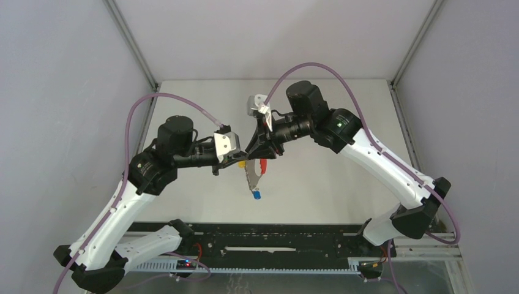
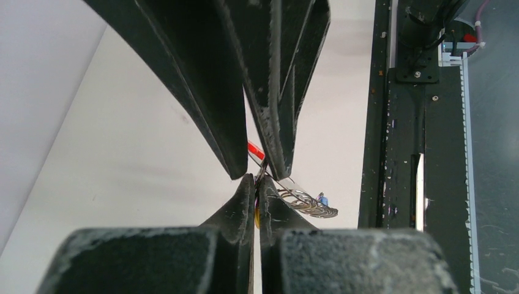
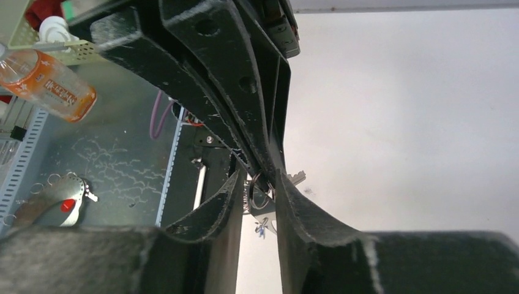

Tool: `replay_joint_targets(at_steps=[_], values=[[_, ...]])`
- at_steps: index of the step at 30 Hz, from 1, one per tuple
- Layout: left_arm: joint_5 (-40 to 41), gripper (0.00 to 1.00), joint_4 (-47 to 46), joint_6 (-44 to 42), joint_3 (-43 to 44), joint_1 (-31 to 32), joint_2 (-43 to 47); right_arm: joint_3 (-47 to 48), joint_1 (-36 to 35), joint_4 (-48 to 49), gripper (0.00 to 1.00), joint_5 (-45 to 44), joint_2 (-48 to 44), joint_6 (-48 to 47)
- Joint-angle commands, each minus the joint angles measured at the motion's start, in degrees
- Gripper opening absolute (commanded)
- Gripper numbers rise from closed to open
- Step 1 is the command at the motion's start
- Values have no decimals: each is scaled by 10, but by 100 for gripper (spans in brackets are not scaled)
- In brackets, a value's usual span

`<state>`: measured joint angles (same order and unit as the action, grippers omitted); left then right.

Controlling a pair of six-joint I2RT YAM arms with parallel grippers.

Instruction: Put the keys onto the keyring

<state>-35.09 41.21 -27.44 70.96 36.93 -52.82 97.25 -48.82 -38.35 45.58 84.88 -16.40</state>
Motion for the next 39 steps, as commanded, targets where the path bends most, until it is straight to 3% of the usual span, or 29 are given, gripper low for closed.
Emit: replay_joint_targets(at_steps=[1, 7, 11, 25, 27, 33, 39], values=[[-6, 0, -26, -3, 23, -3, 9, 35, -3, -22, 31, 12, 14, -15], [-9, 0, -24, -4, 20, -3, 10, 43, -4, -17, 19, 23, 21, -13], [-13, 0, -22, -8, 19, -3, 10, 43, -2, -18, 0, 25, 24, -13], [-26, 0, -8, -26, 26, -3, 15, -18, 14, 40, 0, 9, -21, 20], [-26, 7, -7, -26, 25, -3, 16, -23, 14, 48, 0, 8, -26, 26], [-26, 46, 6, -32, 24, -3, 22, -92, 16, 155, 0, 9, -67, 85], [-17, 46, 46, -78, 21, -3, 32, -179, 23, 280, 0, 17, -111, 161]])
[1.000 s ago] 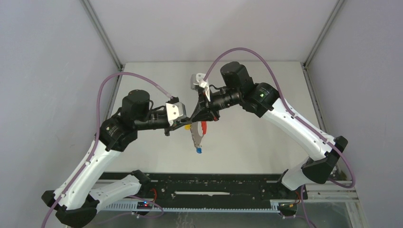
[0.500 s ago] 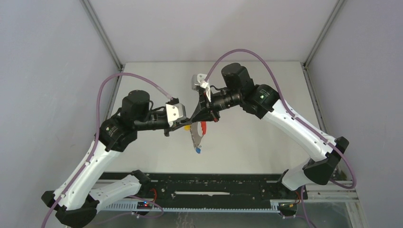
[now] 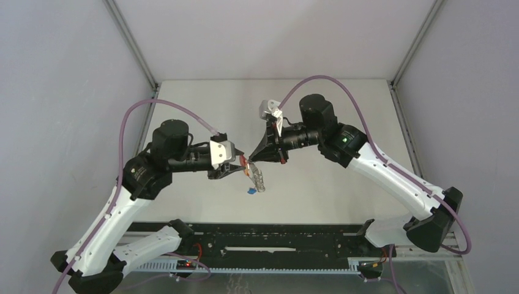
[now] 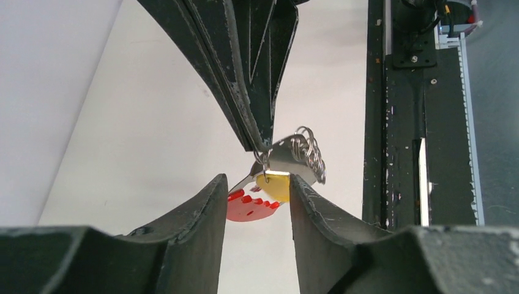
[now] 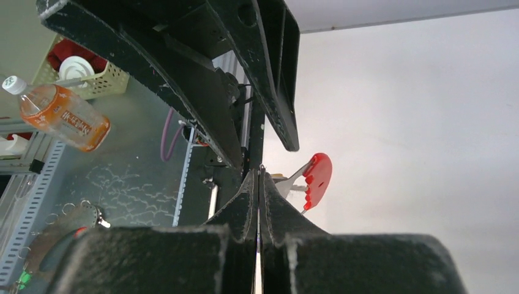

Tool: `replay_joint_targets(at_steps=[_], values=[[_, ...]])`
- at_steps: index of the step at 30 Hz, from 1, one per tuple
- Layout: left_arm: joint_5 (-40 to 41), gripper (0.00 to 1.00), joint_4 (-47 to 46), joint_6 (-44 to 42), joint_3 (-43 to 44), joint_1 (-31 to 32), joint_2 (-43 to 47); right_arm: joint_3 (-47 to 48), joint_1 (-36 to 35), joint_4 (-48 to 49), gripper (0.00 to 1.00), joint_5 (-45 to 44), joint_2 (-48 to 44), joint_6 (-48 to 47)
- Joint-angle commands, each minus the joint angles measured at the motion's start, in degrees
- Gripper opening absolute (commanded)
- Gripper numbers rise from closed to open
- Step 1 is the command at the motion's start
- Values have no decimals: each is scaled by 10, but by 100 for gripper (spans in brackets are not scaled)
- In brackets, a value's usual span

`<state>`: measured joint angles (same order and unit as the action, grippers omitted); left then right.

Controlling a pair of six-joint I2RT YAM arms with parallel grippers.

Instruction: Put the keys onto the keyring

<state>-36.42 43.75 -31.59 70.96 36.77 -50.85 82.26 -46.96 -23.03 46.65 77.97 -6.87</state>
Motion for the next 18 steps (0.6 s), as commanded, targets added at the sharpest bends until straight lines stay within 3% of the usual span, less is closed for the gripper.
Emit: replay_joint_targets(at_steps=[1, 6, 9, 12, 18], values=[[-2, 46, 21, -41, 17, -1, 14, -41, 5, 146, 0, 7, -48, 77], [-1, 45, 0, -36, 14, -1, 14, -80, 6, 210, 0, 13, -59, 122], [-12, 42, -8, -27, 16, 0, 12, -117, 6, 296, 0, 10, -70, 163], [-17, 35, -10, -32, 15, 0, 10, -148, 3, 355, 0, 2, -77, 198], [-14, 21, -15, -39, 16, -1, 11, -151, -2, 370, 0, -3, -73, 207]])
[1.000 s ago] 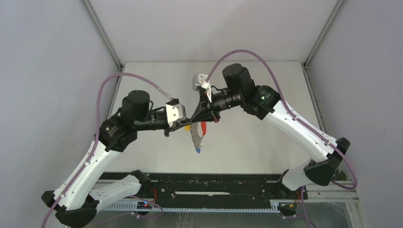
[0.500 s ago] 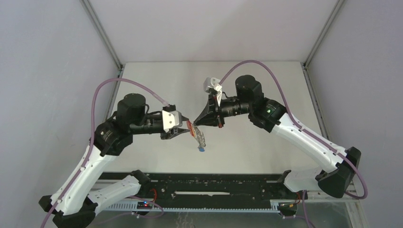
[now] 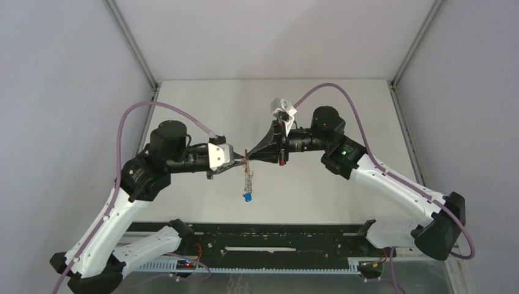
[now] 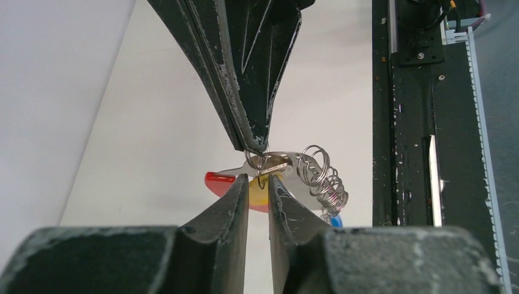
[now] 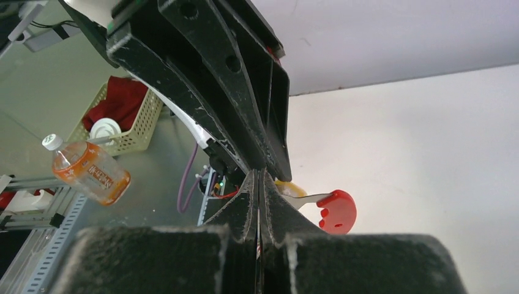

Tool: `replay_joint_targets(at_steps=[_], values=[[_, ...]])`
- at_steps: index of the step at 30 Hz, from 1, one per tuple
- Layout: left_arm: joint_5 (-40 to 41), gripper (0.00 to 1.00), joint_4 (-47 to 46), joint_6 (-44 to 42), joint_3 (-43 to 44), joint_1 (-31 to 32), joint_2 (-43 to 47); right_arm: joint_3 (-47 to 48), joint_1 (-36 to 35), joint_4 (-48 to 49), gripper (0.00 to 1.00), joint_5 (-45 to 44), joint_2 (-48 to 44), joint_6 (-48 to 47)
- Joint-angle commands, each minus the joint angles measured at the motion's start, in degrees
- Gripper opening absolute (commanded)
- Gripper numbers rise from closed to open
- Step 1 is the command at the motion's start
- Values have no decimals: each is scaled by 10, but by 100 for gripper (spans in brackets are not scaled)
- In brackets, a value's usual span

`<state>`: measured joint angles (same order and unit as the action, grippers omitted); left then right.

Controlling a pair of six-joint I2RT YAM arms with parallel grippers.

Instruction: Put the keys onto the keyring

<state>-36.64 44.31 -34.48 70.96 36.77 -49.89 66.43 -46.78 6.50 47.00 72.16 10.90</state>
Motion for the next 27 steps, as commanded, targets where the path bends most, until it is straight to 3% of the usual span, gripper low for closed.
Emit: replay_joint_targets(at_steps=[1, 9, 19, 27], values=[[-11, 19, -20, -11, 14, 0, 2, 8, -5, 76, 0, -8, -15, 30], [-11, 4, -28, -23, 8, 0, 9, 4, -9, 90, 0, -26, -13, 39], [4, 10, -21, -81, -18, 28, 20, -83, -24, 250, 0, -108, -23, 138], [43, 11, -20, -110, -30, 36, 28, -122, -47, 254, 0, -233, -38, 134]])
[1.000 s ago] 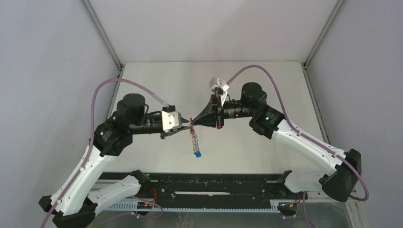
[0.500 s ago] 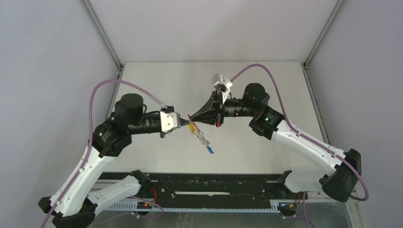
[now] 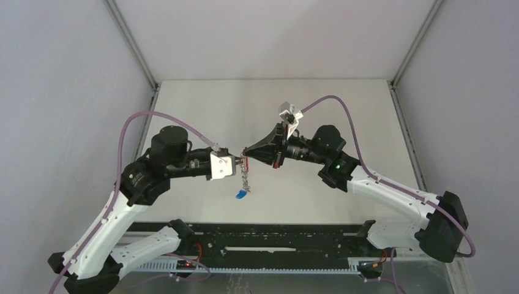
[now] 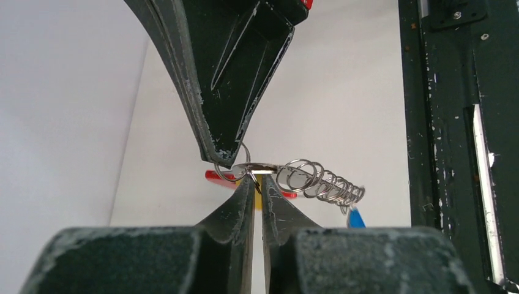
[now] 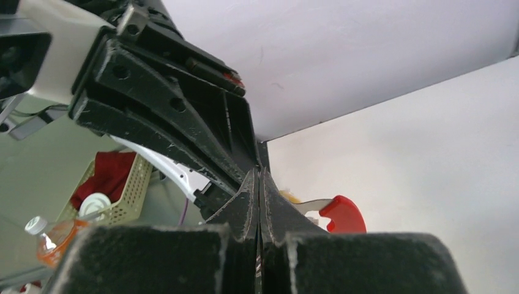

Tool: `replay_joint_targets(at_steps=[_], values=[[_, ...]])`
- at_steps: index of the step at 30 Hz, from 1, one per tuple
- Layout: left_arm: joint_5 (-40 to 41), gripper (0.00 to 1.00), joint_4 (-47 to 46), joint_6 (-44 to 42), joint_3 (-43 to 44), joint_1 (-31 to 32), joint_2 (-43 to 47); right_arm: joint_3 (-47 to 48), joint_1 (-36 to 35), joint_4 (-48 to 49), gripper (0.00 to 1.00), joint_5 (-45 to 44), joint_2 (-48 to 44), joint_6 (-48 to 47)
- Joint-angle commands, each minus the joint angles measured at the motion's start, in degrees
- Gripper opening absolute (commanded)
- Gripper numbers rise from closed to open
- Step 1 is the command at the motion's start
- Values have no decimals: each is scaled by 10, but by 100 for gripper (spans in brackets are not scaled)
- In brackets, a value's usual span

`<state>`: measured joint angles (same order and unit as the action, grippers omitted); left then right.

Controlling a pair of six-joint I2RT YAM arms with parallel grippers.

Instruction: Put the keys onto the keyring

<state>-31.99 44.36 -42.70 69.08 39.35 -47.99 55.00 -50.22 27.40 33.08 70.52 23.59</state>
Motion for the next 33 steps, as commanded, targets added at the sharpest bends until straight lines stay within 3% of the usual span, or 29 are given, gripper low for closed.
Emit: replay_joint_targets(at_steps=[1, 7, 14, 20, 24, 26, 30, 33], values=[[-2, 11, -21, -31, -14, 12, 11, -8, -16, 39, 0, -109, -24, 1], [6, 17, -25, -38, -24, 18, 15, -12, -41, 21, 0, -188, -35, -27], [9, 30, -26, -26, -32, 17, 20, -59, -51, 122, 0, -212, -46, -7], [44, 24, -47, 30, -25, 16, 28, -109, -50, 211, 0, -205, -56, 11], [35, 25, -83, 119, -13, 1, 25, -120, -50, 228, 0, -212, -62, 10], [7, 31, -90, 174, -2, -9, 19, -120, -51, 222, 0, -217, -65, 0], [-88, 59, -91, 270, 4, -38, 3, -119, -52, 198, 0, -233, -73, -32], [-110, 66, -89, 289, -13, -42, -3, -112, -51, 165, 0, -243, -77, -57]])
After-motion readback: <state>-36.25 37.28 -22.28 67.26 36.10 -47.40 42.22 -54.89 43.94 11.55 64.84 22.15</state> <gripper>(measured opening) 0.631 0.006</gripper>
